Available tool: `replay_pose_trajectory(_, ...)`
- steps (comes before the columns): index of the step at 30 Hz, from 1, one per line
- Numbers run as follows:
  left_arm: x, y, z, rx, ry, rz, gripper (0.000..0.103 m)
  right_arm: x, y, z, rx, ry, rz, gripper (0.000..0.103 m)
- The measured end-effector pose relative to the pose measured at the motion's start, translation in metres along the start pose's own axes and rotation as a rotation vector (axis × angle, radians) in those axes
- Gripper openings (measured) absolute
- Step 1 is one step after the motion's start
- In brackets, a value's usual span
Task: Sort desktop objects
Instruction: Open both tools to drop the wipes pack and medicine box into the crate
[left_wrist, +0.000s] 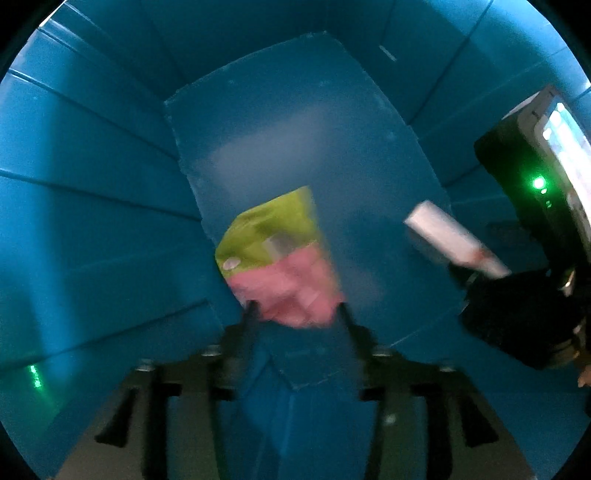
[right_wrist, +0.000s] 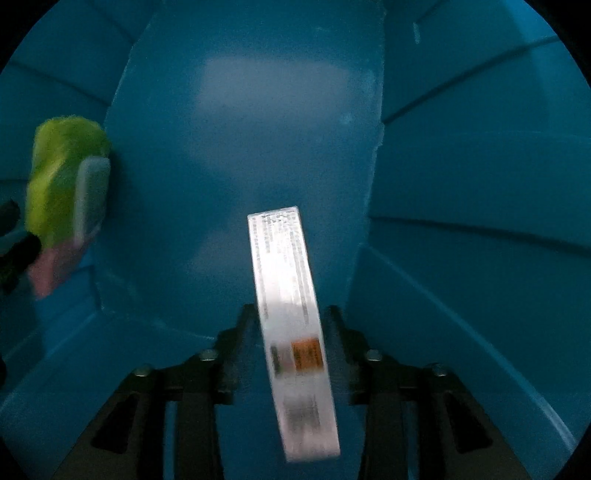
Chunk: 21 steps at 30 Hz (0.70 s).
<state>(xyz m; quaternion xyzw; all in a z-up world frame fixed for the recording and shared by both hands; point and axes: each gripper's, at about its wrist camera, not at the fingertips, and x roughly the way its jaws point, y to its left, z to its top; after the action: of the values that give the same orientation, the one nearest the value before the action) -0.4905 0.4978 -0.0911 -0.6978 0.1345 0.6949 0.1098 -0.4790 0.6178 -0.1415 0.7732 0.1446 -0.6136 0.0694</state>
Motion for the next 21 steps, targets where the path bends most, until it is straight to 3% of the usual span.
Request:
replay_pose_trajectory(1, -0.003, 0.0, -0.001, -0.002, -0.009, 0.001, 0.055, -0.002, 0.001, -0.001, -0.002, -0.004, -0.006, 0.087)
replay_pose_trajectory(4, -0.009, 0.006, -0.005, -0.009, -0.025, -0.008, 0.055, -0.013, 0.004, -0.008, -0.012, -0.024, -0.018, 0.088)
replay_pose_trajectory(9, -0.052, 0.016, -0.017, -0.045, -0.092, -0.065, 0.055, -0.051, 0.005, -0.016, -0.052, -0.095, -0.055, 0.09)
replay_pose_trajectory(13, -0.102, 0.028, -0.041, -0.06, -0.226, -0.133, 0.055, -0.098, 0.004, -0.024, -0.063, -0.247, -0.068, 0.101)
replay_pose_trajectory(16, -0.133, 0.034, -0.061, -0.064, -0.31, -0.179, 0.055, -0.136, 0.005, -0.043, -0.02, -0.344, -0.064, 0.103)
replay_pose_trajectory(19, -0.166, 0.041, -0.087, -0.064, -0.431, -0.205, 0.055, -0.163, 0.006, -0.061, 0.058, -0.369, -0.022, 0.103)
replay_pose_trajectory(21, -0.188, 0.048, -0.107, -0.07, -0.518, -0.194, 0.055, -0.176, 0.009, -0.074, 0.084, -0.445, 0.059, 0.103)
